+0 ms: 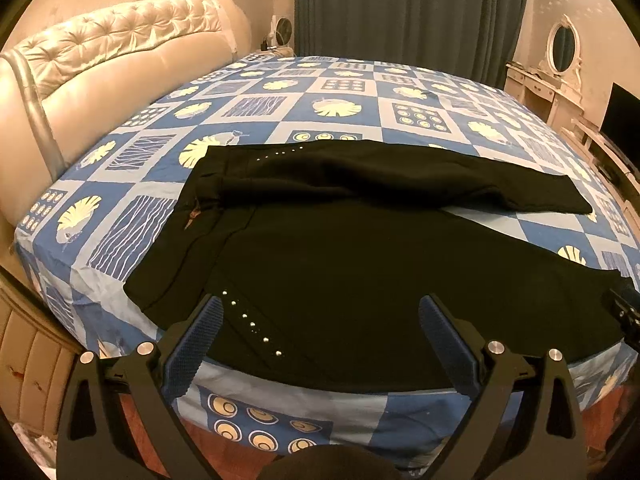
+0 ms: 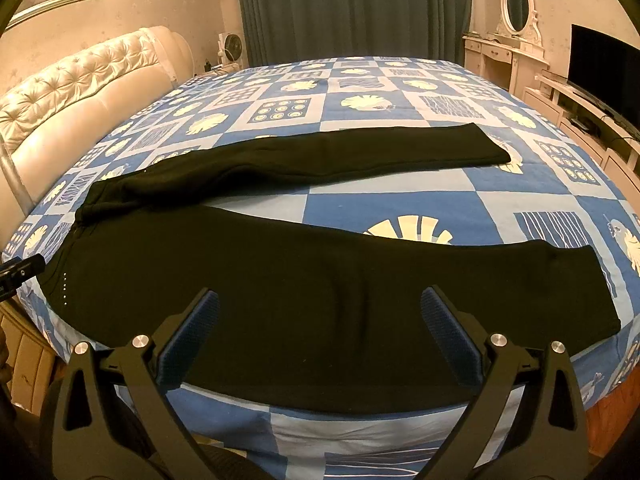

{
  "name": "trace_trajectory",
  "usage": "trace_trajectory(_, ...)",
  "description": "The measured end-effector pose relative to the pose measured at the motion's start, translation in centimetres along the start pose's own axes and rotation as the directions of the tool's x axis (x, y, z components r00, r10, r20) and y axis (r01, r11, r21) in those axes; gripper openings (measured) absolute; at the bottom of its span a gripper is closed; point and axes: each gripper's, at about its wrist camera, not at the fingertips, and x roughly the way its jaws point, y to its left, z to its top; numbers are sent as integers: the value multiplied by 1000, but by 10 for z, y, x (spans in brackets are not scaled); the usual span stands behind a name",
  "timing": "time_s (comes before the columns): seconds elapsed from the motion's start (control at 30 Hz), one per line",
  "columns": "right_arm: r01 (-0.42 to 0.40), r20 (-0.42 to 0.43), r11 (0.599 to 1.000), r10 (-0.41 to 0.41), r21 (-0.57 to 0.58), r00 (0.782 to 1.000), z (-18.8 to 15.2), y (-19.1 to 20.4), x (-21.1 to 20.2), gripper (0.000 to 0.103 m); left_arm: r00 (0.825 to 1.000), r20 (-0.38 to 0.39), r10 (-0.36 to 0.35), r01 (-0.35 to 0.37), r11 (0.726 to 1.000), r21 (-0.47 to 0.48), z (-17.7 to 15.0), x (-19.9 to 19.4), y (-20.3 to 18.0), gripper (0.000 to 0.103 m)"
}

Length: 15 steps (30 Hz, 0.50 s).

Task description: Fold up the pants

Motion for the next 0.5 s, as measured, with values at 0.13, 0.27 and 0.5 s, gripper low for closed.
trace_trajectory(0.13, -1, -2, 1000, 1, -2, 1000, 0, 2, 1, 101, 1000, -1, 1, -1, 1000, -3, -1, -1, 0, 98)
trace_trajectory(0.27, 1, -2, 1000, -1, -7, 1000, -2, 5, 0, 101, 1000, -2, -1, 1, 1000, -2, -1, -1, 0, 98)
trace_trajectory(0.5, 2, -2, 1000, -2, -7, 1000, -3, 5, 0, 101, 1000, -3, 3, -3, 1000, -3, -1, -1, 1, 98)
